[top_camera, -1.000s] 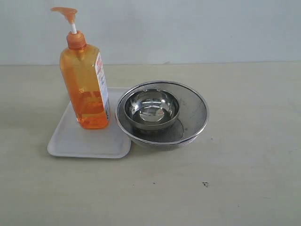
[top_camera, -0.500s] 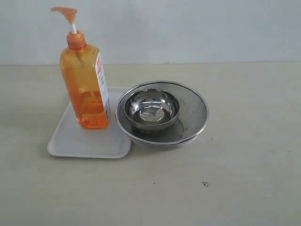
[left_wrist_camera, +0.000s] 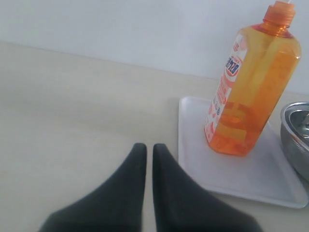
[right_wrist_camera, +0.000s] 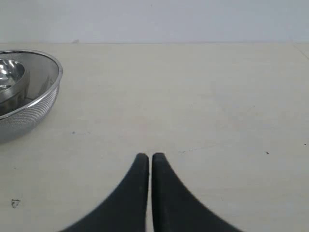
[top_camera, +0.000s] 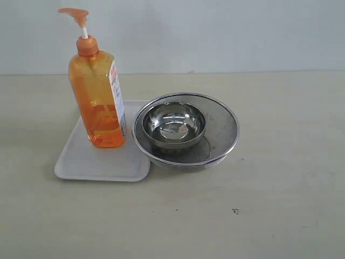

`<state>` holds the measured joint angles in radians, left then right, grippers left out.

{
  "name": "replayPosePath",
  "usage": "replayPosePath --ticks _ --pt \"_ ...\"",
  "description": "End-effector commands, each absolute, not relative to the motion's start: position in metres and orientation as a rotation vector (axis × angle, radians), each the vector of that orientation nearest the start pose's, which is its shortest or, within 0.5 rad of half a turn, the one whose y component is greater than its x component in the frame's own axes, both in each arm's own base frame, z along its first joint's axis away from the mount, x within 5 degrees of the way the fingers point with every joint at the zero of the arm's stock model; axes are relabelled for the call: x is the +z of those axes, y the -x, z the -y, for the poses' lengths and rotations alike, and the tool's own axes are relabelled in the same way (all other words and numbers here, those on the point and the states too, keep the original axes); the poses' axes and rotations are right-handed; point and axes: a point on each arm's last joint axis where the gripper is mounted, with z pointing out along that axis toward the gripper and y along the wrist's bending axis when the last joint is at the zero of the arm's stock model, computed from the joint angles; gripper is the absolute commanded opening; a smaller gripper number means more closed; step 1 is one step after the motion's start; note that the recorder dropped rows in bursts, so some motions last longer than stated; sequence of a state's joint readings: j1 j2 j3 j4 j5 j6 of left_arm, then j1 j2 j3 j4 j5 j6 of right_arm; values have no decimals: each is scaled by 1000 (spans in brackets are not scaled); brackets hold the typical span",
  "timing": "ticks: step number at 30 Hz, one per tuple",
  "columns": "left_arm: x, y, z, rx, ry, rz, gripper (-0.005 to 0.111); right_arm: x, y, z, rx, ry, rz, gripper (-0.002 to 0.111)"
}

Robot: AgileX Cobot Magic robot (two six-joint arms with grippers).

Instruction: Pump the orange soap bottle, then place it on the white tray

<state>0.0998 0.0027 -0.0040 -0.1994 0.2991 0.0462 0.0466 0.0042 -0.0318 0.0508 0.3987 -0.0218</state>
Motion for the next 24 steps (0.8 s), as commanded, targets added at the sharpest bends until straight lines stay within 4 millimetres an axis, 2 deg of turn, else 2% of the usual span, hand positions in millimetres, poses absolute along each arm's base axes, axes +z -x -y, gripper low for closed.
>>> replayPosePath --ticks 1,24 --pt "187 -55 0 -77 159 -1770 5 187 -52 -4 63 27 -1848 0" --pt "187 -55 1 -94 138 -1772 5 187 -52 -4 63 27 -1848 0"
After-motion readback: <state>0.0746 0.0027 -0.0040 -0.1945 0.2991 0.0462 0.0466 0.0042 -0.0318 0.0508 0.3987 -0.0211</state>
